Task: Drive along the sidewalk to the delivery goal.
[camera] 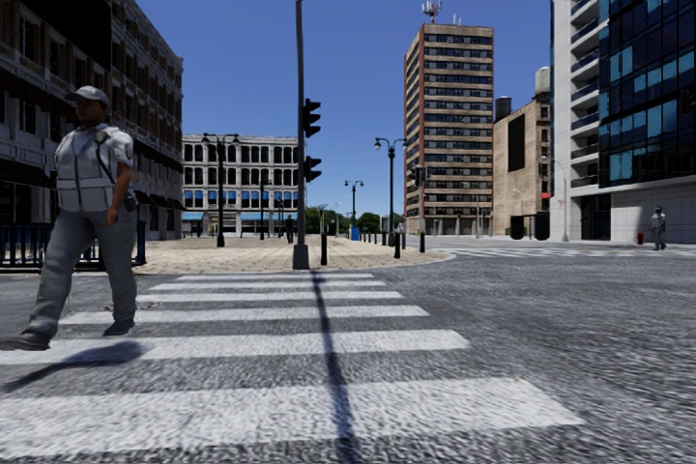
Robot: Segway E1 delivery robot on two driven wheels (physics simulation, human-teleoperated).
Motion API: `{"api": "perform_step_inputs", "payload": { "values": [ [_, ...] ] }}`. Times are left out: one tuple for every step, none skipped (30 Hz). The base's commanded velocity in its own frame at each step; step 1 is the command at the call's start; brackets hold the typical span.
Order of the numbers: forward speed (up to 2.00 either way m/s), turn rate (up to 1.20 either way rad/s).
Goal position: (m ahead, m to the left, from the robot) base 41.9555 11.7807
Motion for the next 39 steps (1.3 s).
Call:
{"api": "perform_step_inputs", "payload": {
  "values": [
    [1.86, 0.0],
    [1.86, 0.0],
    [1.86, 0.0],
    [1.86, 0.0],
    [1.86, 0.0],
    [1.86, 0.0],
    [1.86, 0.0],
    [1.86, 0.0],
    [1.86, 0.0],
    [1.86, 0.0],
    [1.86, 0.0],
    [1.86, 0.0],
    [1.86, 0.0],
    [1.86, 0.0],
    [1.86, 0.0],
    [1.86, 0.14],
    [1.86, 0.27],
    [1.86, 0.38],
    [1.86, 0.47],
    [1.86, 0.47],
    [1.86, 0.53],
    [1.86, 0.61],
    [1.86, 0.7],
    [1.86, 0.7],
    [1.86, 0.75],
    [1.86, 0.77],
    [1.86, 0.77],
    [1.86, 0.77],
    [1.86, 0.77],
    [1.86, 0.77],
    [1.86, 0.77],
    [1.86, 0.77],
    [1.86, 0.7],
    [1.86, 0.25],
    [1.86, 0.12],
    [1.86, 0.02],
    [1.86, 0.02],
    [1.86, 0.0],
    [1.86, 0.0]
  ]
}}
